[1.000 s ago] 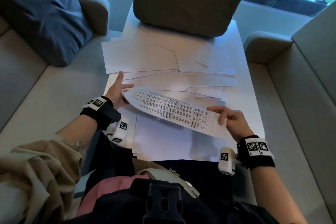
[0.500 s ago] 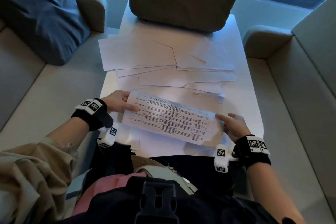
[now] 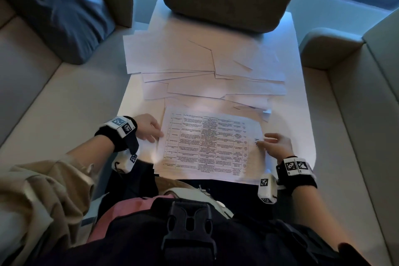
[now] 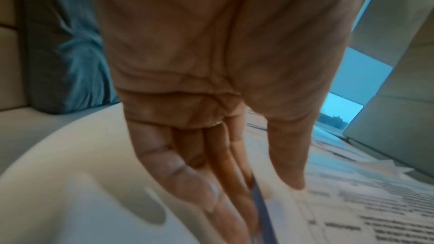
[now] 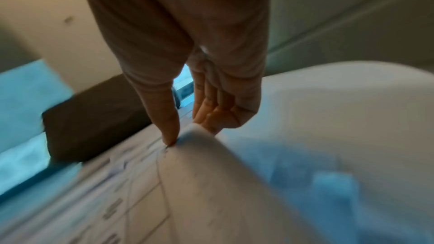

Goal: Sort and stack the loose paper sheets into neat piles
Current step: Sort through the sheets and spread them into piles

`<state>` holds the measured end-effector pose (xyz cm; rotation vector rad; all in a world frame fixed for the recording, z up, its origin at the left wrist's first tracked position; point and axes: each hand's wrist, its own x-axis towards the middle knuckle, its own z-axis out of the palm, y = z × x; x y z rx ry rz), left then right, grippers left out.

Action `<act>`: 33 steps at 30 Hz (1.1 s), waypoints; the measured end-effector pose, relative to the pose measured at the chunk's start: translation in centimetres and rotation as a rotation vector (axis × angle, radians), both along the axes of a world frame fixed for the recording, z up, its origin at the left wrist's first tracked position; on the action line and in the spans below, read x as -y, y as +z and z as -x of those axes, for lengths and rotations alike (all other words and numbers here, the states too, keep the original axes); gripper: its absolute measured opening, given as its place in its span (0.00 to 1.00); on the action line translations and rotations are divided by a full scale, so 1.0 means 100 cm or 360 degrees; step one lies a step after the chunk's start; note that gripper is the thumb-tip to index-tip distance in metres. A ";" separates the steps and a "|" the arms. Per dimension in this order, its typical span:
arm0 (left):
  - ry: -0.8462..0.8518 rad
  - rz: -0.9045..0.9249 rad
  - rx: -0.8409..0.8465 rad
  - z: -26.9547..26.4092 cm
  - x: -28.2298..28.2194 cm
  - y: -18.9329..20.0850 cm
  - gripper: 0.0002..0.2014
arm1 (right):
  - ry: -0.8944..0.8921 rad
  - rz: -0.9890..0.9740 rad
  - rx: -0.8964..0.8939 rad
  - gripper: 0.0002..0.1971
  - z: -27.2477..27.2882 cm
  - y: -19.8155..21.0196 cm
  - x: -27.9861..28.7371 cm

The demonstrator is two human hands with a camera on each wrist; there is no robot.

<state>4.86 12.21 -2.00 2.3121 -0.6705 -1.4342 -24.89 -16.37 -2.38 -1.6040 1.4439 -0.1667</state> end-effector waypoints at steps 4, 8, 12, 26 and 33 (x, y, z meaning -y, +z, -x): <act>0.0143 0.0016 0.0442 -0.002 0.004 -0.005 0.24 | 0.0408 0.0457 -0.0537 0.31 -0.015 -0.002 0.002; 0.0214 0.0147 0.0429 0.002 0.014 -0.011 0.29 | 0.0597 0.0369 -0.0700 0.38 -0.037 -0.004 -0.002; 0.0147 0.0076 0.0403 0.011 0.025 -0.014 0.32 | 0.0695 0.0256 -0.0794 0.32 -0.049 -0.007 0.005; -0.0120 0.0098 0.0620 0.014 0.037 -0.014 0.29 | -0.0042 -0.0039 -0.0384 0.33 -0.092 -0.008 0.105; -0.0115 0.0049 0.0611 0.015 0.038 -0.011 0.29 | 0.0074 -0.0360 -0.0389 0.30 -0.094 -0.007 0.118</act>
